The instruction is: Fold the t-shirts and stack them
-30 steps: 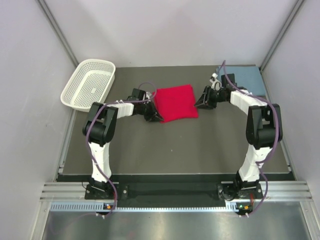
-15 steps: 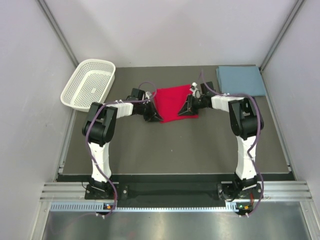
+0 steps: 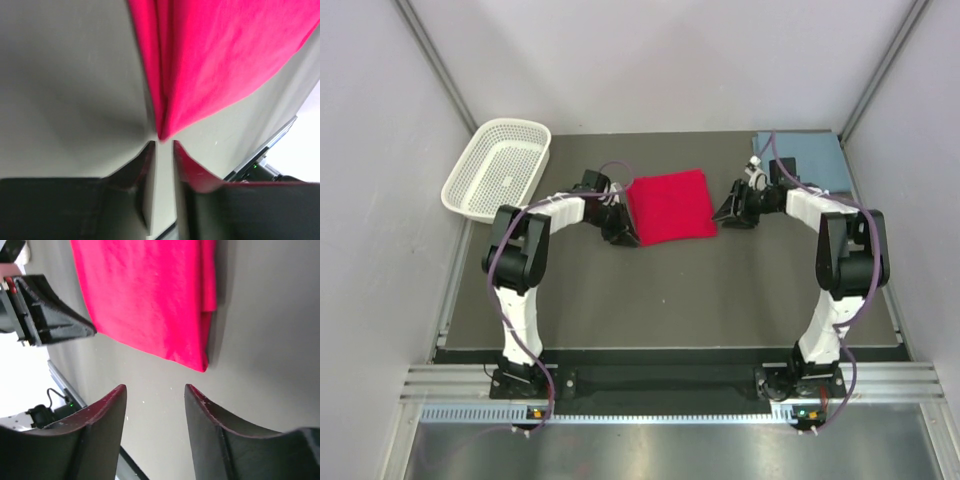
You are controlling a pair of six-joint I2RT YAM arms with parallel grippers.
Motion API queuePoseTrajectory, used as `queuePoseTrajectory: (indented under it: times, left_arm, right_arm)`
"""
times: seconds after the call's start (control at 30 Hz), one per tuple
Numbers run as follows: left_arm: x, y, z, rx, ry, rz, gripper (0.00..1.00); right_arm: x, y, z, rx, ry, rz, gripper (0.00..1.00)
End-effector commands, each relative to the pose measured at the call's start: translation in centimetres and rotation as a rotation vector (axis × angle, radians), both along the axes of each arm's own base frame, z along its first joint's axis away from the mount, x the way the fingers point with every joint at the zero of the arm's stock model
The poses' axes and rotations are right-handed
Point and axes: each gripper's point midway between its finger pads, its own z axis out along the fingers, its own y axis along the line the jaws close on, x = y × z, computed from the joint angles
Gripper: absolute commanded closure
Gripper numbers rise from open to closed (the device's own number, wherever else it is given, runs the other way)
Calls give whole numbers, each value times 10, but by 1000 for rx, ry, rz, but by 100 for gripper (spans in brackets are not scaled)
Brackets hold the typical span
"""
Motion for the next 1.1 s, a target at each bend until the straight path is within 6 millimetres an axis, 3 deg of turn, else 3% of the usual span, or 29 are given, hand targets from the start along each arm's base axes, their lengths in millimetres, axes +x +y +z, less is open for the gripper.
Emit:
queuePoseTrajectory:
  times: [0.0,0.07,0.17,0.37,0.6,0.73,0.8,0.83,0.87,0.9,0.97,1.07]
  left_arm:
    - [-1,9,52,20,-89,-10,72]
    - [-7,8,68,-2,-107,-6,63]
    - [-17,8,112,-51,-187,-3,57]
    - [-41,11,154,-106,-254,6,56]
    - [-63,16,171,-102,-284,9,59]
    - [-71,19,174,-77,-299,6,62]
    - [-77,16,177,-68,-316,-8,62]
    - [-79,13,177,-59,-327,-18,62]
    - [-81,11,178,-56,-330,-20,62]
    - [-83,10,177,-46,-331,-21,61]
    - [-86,4,171,-16,-335,-31,59]
    - [-92,-9,165,14,-339,-60,55]
  right_arm:
    - [12,-10,9,-54,-75,-15,49]
    - [18,-9,8,-52,-68,-6,48]
    - [19,-8,-9,-69,-42,3,48]
    - [14,-2,-37,-91,-17,39,48]
    - [9,13,-50,-82,-9,66,73]
    - [-15,29,-54,-97,1,85,91]
    - [-29,48,-42,-69,-4,92,94]
    - [-42,53,-46,-57,22,78,95]
    - [-51,66,-36,-42,5,89,95]
    - [-68,69,-43,-36,42,85,96]
    - [-82,91,-27,37,26,91,95]
    - [-96,91,-20,70,41,66,81]
